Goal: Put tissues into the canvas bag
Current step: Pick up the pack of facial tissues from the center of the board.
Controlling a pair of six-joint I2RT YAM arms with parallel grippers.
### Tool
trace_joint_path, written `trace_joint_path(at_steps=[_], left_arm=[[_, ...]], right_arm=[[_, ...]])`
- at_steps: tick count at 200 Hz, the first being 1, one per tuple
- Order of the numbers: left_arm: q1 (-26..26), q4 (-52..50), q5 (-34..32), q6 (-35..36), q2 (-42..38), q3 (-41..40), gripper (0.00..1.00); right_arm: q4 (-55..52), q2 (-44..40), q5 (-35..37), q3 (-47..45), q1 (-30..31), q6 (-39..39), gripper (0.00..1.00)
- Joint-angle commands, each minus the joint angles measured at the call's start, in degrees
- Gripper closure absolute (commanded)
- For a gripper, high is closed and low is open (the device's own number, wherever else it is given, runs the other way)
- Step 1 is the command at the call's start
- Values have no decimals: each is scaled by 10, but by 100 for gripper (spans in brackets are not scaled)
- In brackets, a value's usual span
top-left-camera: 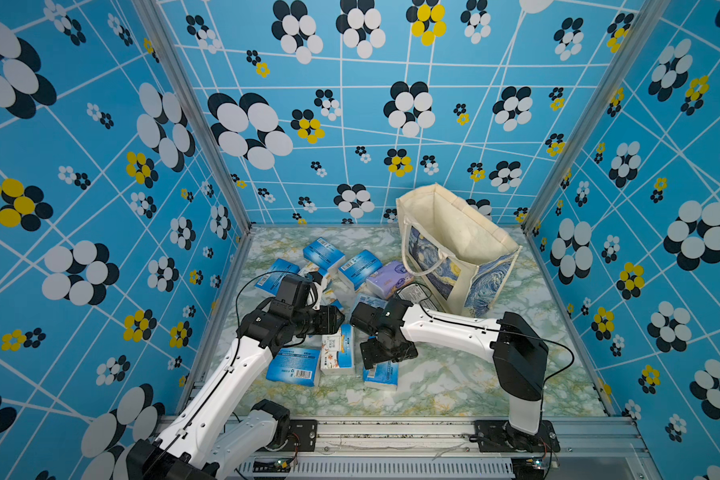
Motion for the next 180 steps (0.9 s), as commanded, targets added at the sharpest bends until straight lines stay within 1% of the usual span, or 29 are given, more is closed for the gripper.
trace_joint_path(at_steps=[1, 18, 29, 48, 67, 96, 128, 180], left_arm=[[4, 16, 19, 3, 8, 1, 40], [2, 12, 28, 4, 11, 4, 41], [3, 8, 27, 5, 12, 4, 41], [2, 9, 23, 7, 11, 4, 41], [2, 16, 27, 4, 15, 5, 41], [0, 19, 32, 6, 24, 13, 41], [-1, 18, 28, 10, 27, 17, 41], [0, 13, 23, 10, 24, 11, 41]], right_arm=[[-60, -12, 48, -24, -9, -15, 1], [-41, -31, 35, -35, -14, -14, 1], [-10, -49, 1, -46, -15, -12, 1], [64, -76, -64, -72, -15, 17, 1], [109, -85, -92, -87, -15, 43, 1], [118, -81, -83, -90, -15, 54, 1], [76, -70, -43, -86, -17, 63, 1], [86, -49, -56, -77, -18, 62, 1]])
